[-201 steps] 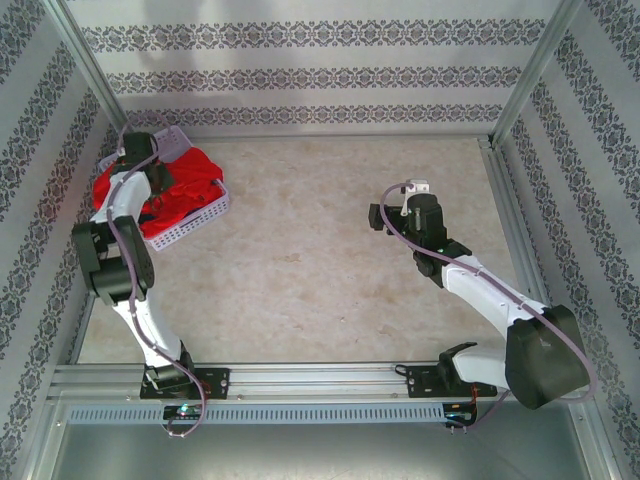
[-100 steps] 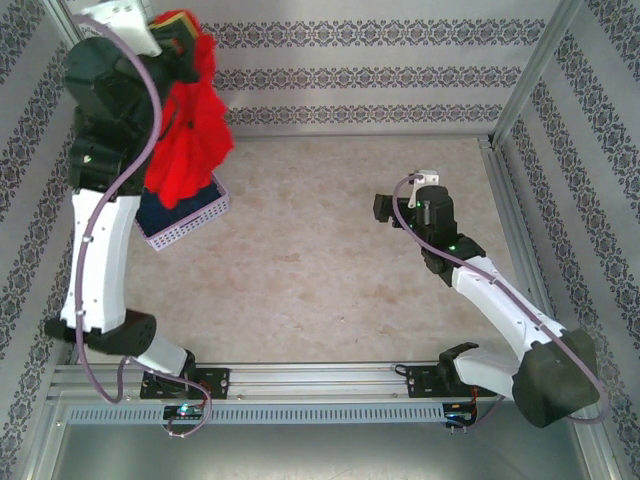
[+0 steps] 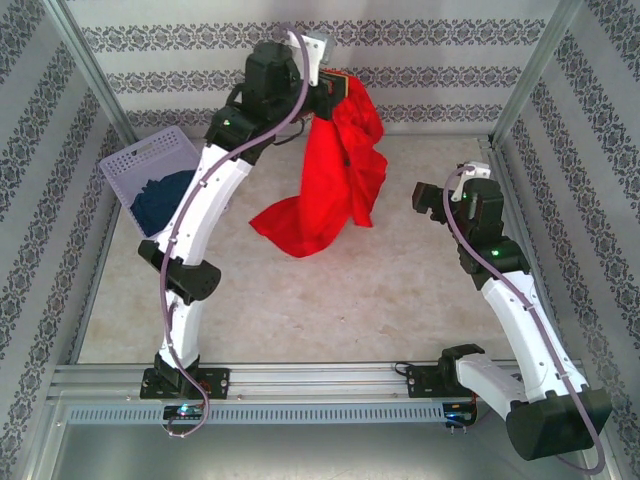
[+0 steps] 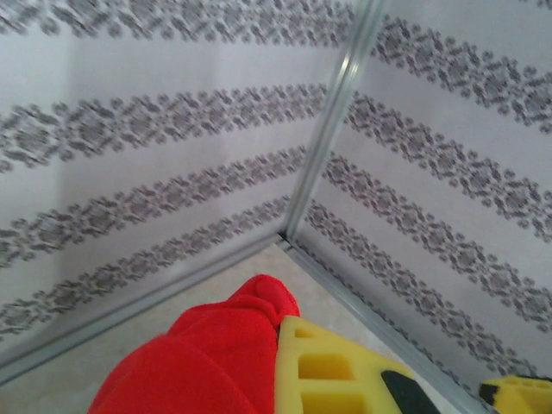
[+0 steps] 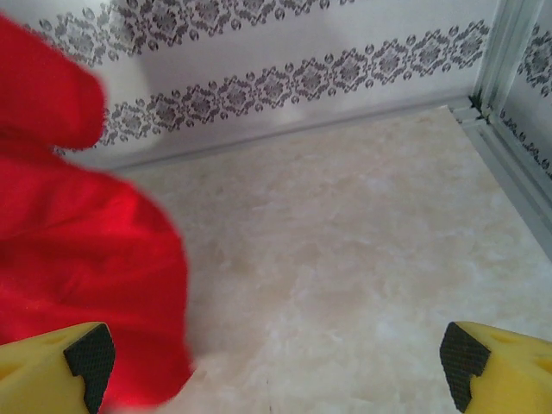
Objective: Fold the inside-out t-shirt
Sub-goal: Place the T-shirt at the center of the table.
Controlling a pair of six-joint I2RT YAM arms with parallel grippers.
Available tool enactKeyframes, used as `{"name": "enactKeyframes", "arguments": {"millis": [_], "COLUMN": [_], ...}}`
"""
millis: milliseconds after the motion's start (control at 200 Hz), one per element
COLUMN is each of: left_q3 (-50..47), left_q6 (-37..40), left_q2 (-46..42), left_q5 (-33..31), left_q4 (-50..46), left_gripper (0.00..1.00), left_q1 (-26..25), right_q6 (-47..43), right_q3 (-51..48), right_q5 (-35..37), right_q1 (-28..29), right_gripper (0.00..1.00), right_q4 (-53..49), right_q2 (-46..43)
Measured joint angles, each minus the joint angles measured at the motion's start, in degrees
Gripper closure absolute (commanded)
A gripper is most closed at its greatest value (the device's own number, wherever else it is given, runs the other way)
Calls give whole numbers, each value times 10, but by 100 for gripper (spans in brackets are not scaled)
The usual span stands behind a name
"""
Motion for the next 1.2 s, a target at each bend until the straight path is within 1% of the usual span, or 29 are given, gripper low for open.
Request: {"name": "enactKeyframes", "arguments": {"millis": [30, 55, 85, 130, 165, 190, 215, 280, 320, 340, 380, 440, 490, 550, 605, 700, 779, 889, 984, 1119, 1199], "left_q3": [0, 0, -1, -6, -15, -22, -31, -51, -68, -85, -127, -244, -350, -441, -484, -497, -485, -461, -428, -384, -370], "left_q6": [-1, -2, -4, -6, -7, -7, -9, -3, 7, 10, 16, 23, 20, 8, -2, -14, -22, -26, -28, -33, -37], "left_q2": [1, 1, 1, 1, 0, 0, 1, 9, 14, 14, 10, -16, -42, -58, -60, -51, -42, -15, 23, 83, 109], "left_q5": [2, 4, 6, 9, 10, 11, 10, 3, -16, -30, -59, -113, -146, -169, -188, -230, -263, -287, -293, -292, -296], "left_q4": [-1, -2, -2, 0, 3, 3, 2, -15, -32, -38, -45, -35, -33, -36, -37, -40, -40, -38, -40, -45, -50], "left_gripper": [100, 96, 87, 67, 57, 51, 47, 41, 38, 36, 24, 8, 3, 2, 2, 2, 3, 5, 11, 21, 23], "left_q1": [-4, -6, -8, -10, -11, -11, -11, -11, -10, -10, -10, -4, 12, 46, 90, 168, 210, 229, 233, 240, 248], "right_q6": [0, 0, 0, -1, -1, -1, -2, -2, -2, -2, -2, -2, -2, -2, -2, -2, -2, -2, -2, -2, -2], "right_q3": [0, 0, 0, 0, 0, 0, 0, 0, 0, 0, -1, -5, -9, -9, -9, -9, -9, -9, -9, -9, -9], "right_q5": [-4, -5, -7, -8, -8, -8, -8, -8, -8, -8, -9, -10, -14, -20, -24, -28, -30, -35, -38, -38, -38], "right_q1": [0, 0, 0, 0, 0, 0, 0, 0, 0, 0, 0, 3, 6, 13, 22, 42, 58, 73, 78, 78, 78], "right_gripper": [2, 2, 2, 2, 2, 2, 2, 2, 2, 2, 2, 2, 2, 2, 2, 2, 2, 2, 2, 2, 2], "right_q4": [-5, -7, -9, -12, -14, -15, -16, -18, -20, -21, -21, -18, -17, -16, -10, -5, 0, 5, 10, 12, 12], "right_q2": [0, 0, 0, 0, 0, 0, 1, 3, 6, 7, 9, 11, 14, 24, 38, 63, 79, 91, 96, 98, 99]}}
